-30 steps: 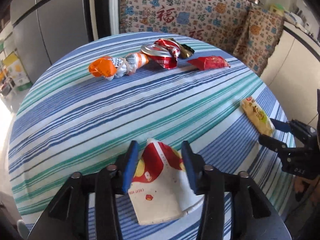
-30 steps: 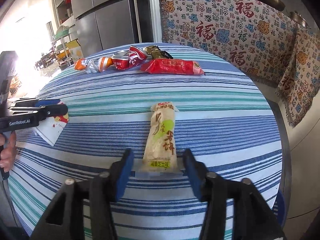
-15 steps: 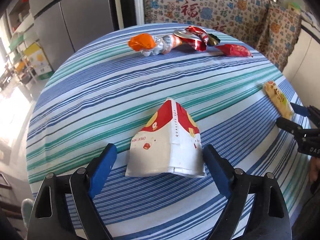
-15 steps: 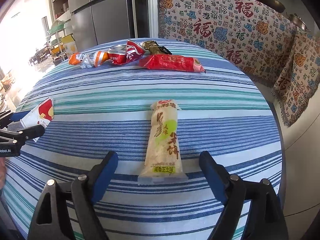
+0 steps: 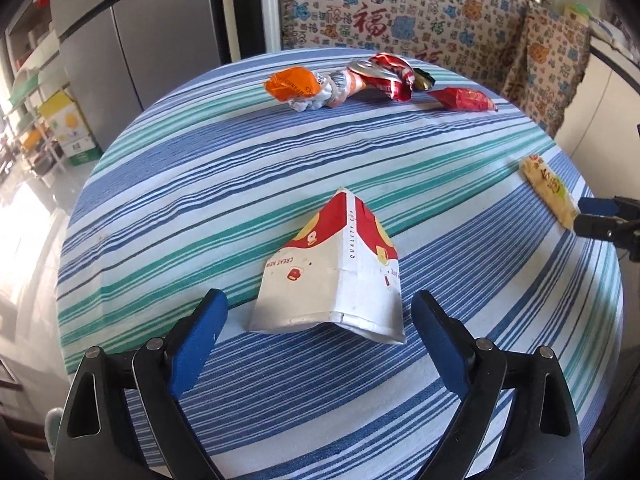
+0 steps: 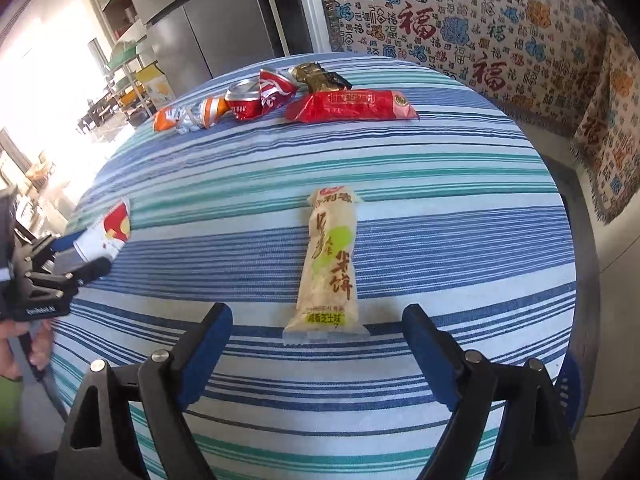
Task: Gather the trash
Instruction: 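Grasp the white-red paper bag with left tool while right tool grasps yellow snack bar, then carry the paper bag and snack bar with both tools over the wastebasket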
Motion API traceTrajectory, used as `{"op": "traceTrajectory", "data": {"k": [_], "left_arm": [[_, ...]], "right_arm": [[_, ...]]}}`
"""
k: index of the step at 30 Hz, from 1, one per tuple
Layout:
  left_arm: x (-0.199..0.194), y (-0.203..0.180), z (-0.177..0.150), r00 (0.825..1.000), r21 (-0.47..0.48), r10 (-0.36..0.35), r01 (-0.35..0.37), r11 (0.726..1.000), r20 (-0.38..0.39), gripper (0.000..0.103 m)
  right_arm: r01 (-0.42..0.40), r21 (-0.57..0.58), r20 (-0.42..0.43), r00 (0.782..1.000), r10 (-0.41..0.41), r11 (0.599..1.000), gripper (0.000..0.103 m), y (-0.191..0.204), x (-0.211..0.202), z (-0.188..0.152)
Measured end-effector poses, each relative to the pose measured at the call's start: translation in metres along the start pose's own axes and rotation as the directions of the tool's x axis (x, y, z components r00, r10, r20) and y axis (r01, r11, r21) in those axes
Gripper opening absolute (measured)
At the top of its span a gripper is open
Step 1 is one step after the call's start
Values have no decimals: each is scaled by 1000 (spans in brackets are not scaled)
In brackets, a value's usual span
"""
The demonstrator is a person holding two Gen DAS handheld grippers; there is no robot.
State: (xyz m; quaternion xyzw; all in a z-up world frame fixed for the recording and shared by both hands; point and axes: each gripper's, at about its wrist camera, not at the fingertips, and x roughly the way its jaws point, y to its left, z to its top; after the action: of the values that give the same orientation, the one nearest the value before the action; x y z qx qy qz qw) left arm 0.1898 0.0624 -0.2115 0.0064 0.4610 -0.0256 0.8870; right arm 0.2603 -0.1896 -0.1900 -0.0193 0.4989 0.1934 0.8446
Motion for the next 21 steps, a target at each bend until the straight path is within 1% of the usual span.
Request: {"op": "traceTrajectory", "data": {"k": [3,6,8,9,11,12,13,14,15,16,17,18,19,20,21], "left_arm": [[1,3,3,1000,-18,-28,28,999,-9,92],[-5,1,6,999,4,-41,41,999,0,89],[-9,-2,9,999,26,-42,42,999,8,88],[-10,-2,11,999,35,-41,41,999,9,87],[-11,-4,14,999,50,-36,35,998,6,87],[-11,-4,15,1000,57,-30,30,998,3,87],[-11,-5,16,1000,65,-26,26,998,-2,86],[-10,-6,16,1000,74,-22,23,997,-7,84],[-9,-7,16,1000,82,-21,22,996,-14,80],[-8,-7,16,1000,89,-22,24,996,-23,77],[-7,-8,16,999,95,-23,26,995,-29,68],[-5,-9,15,999,101,-26,30,994,-36,56],[-6,-11,15,999,108,-26,29,994,-30,55],[-8,-12,15,1000,115,-22,24,993,-20,46],[-10,-13,16,1000,122,-24,25,992,-12,34]], "right_arm": [[56,-75,-53,997,-60,996,88,11,0,12],[76,-123,-88,992,-87,989,88,23,2,23],[87,-137,-118,988,-103,987,83,27,6,30],[89,-137,-133,985,-108,987,78,27,9,33],[94,-121,-164,980,-113,988,77,25,16,38],[93,-112,-176,978,-112,989,71,23,19,40],[87,-105,-188,977,-105,991,61,22,21,40],[79,-99,-198,975,-97,992,54,22,23,41],[74,-95,-208,974,-93,993,33,21,24,41],[78,-97,-206,974,-97,992,16,21,24,40],[75,-97,-203,975,-94,992,14,21,23,39],[71,-94,-197,976,-89,993,12,21,21,38],[69,-90,-187,979,-85,994,10,22,18,37],[67,-87,-174,981,-81,994,10,22,14,36],[65,-82,-160,984,-78,994,9,22,9,35]]}}
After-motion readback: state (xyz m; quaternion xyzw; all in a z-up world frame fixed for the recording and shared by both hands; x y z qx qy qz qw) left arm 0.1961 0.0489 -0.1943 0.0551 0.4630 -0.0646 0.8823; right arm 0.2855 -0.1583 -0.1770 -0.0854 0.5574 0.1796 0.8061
